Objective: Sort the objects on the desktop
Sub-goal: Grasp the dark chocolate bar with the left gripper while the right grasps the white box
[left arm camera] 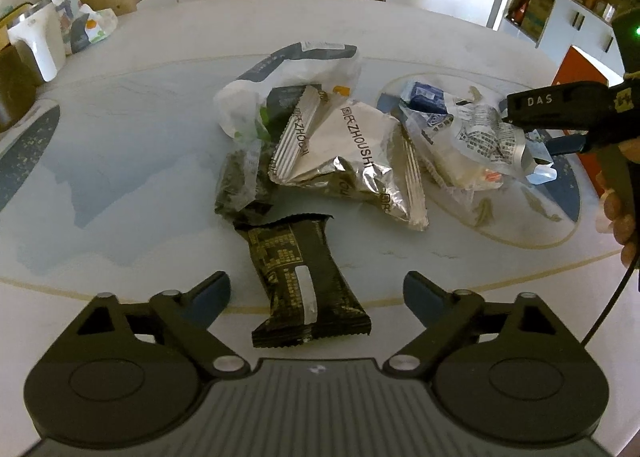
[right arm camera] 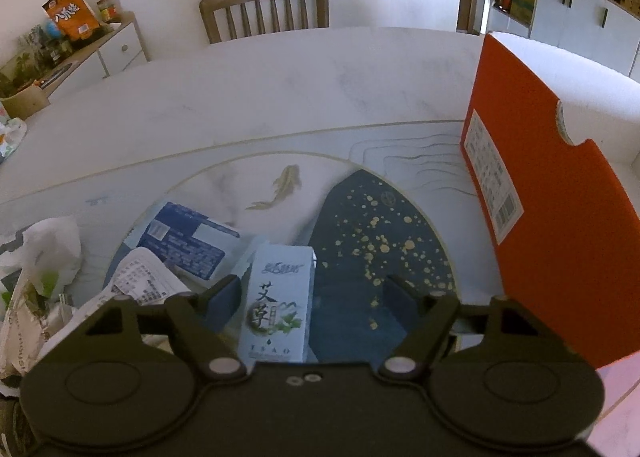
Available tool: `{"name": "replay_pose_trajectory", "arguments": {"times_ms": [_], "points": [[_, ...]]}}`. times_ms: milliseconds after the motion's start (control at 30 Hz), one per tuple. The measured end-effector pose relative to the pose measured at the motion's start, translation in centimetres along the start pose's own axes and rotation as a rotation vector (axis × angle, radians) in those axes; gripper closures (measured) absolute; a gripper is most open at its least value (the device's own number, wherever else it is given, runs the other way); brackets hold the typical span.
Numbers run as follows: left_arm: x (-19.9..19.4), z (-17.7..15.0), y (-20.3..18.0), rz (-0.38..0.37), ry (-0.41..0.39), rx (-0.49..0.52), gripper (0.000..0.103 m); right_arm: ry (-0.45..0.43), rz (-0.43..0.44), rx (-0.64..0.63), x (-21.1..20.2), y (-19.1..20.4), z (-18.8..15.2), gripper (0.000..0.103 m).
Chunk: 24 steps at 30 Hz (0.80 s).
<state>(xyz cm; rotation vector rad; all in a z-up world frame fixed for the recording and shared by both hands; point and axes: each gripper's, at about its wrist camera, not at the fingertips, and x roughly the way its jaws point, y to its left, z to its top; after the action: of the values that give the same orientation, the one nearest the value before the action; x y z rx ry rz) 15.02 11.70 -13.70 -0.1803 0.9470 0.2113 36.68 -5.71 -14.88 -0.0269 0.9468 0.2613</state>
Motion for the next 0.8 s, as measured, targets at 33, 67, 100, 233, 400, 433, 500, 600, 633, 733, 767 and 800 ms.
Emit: {"name": "replay_pose_trajectory", "arguments": {"times_ms": [33, 67, 100, 233, 400, 433, 500, 600, 633, 733, 767, 800], "points": [[-0.01, 0.01, 0.0, 0.0, -0.002, 0.001, 0.011, 0.003, -0.002, -0.001, 0.1, -0.01, 0.0, 0.028], [-0.01, 0.01, -0.01, -0.003, -0.002, 0.002, 0.012, 0.006, -0.002, -0.001, 0.17, -0.04, 0.0, 0.028], [-0.02, 0.03, 0.02, -0.006, -0.003, 0.002, 0.015, 0.008, -0.003, -0.001, 0.25, -0.07, 0.0, 0.029], [-0.11, 0.15, 0.06, -0.014, -0.01, 0.005, 0.022, 0.005, -0.01, -0.017, 0.27, 0.02, 0.01, 0.031], [-0.16, 0.25, 0.12, -0.022, -0.011, 0.007, 0.028, 0.001, -0.017, -0.036, 0.06, 0.1, -0.15, 0.038], [-0.18, 0.26, 0.12, -0.022, -0.012, 0.008, 0.029, 0.0, -0.02, -0.044, -0.01, 0.19, -0.22, 0.039], [-0.18, 0.32, 0.1, -0.024, -0.01, 0.01, 0.031, 0.0, -0.023, -0.054, -0.06, 0.34, -0.35, 0.041], [-0.04, 0.48, 0.33, -0.025, -0.011, 0.007, 0.034, -0.002, -0.025, -0.051, -0.22, 0.37, -0.46, 0.046], [-0.03, 0.51, 0.36, -0.026, -0.011, 0.005, 0.035, -0.002, -0.023, -0.05, -0.25, 0.35, -0.46, 0.05], [-0.13, 0.48, 0.26, -0.03, -0.014, -0.003, 0.042, 0.001, -0.011, -0.043, -0.33, 0.33, -0.46, 0.059], [-0.16, 0.5, 0.23, -0.03, -0.015, 0.0, 0.048, 0.003, -0.005, -0.043, -0.39, 0.34, -0.46, 0.061], [-0.19, 0.48, 0.23, -0.03, -0.016, 0.003, 0.052, 0.004, 0.001, -0.044, -0.45, 0.33, -0.45, 0.065]]}}
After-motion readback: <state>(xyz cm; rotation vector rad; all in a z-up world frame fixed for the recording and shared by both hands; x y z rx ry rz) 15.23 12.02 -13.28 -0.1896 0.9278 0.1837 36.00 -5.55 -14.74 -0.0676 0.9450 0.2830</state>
